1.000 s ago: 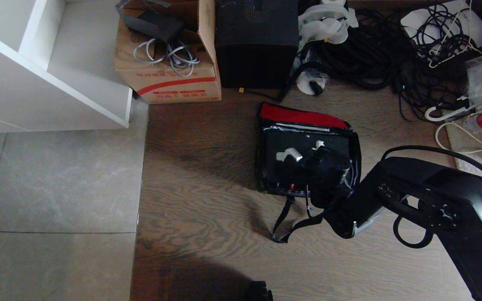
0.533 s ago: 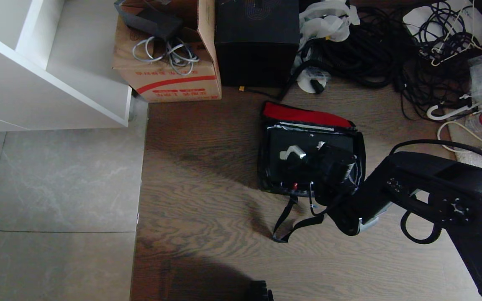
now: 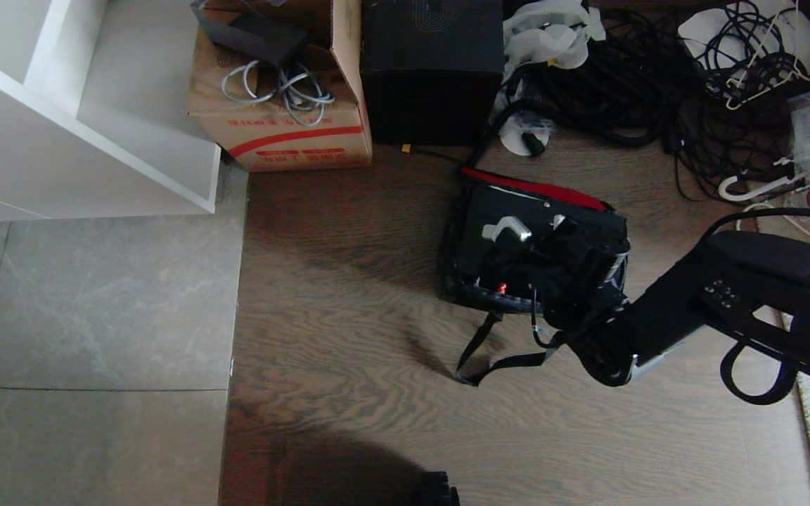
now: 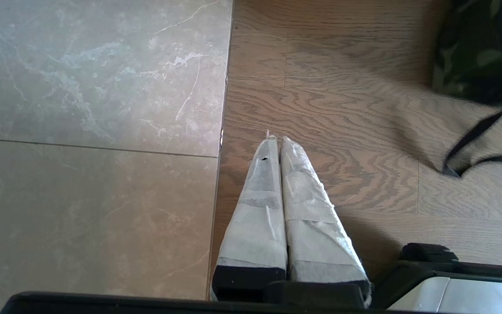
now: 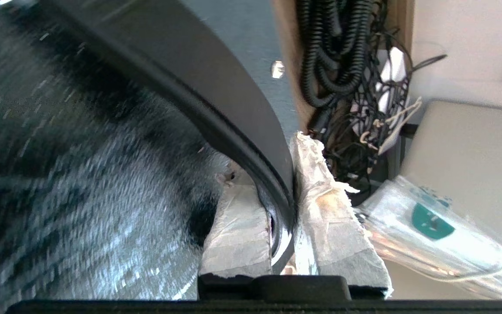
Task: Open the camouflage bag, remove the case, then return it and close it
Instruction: Lift the black box
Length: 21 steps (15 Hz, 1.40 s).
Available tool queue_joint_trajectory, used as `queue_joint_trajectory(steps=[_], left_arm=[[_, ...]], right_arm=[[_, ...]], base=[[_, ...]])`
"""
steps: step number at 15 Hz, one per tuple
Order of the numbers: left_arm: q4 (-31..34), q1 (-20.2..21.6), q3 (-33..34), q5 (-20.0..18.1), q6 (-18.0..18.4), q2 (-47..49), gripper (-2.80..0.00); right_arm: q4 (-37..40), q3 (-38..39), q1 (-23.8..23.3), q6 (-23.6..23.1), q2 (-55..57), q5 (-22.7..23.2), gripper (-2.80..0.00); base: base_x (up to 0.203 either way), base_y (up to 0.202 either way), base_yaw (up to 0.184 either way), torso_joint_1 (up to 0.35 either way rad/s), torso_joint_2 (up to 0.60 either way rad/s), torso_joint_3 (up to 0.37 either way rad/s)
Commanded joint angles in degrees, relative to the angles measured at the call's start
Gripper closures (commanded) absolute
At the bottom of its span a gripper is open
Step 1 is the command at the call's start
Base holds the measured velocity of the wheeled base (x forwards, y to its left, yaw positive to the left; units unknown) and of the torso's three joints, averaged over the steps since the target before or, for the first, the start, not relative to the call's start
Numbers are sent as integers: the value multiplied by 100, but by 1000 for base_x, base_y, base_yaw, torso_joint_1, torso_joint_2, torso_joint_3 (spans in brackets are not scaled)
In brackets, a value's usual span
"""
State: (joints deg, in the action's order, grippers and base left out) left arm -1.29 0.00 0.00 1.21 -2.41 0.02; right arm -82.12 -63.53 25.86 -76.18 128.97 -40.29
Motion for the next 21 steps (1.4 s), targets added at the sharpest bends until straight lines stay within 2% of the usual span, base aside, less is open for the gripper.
queue_joint_trajectory(steps=[1,9,15,21], left_arm=[[-3,0,51,2,-5,-2,0],[-3,0,53,2,-5,-2,0],[-3,0,52,2,-5,-2,0],[-3,0,53,2,-5,-2,0]], right_arm=[[-7,150,45,-58,-420,-21,0],[342,396,202,-94,-843,-9,0],[561,386,303,330,-1092,-14,0],[924,452,298,375,-1442,-14,0]], base=[[0,0,0,0,0,0],[0,0,0,0,0,0],[0,0,0,0,0,0],[0,0,0,0,0,0]])
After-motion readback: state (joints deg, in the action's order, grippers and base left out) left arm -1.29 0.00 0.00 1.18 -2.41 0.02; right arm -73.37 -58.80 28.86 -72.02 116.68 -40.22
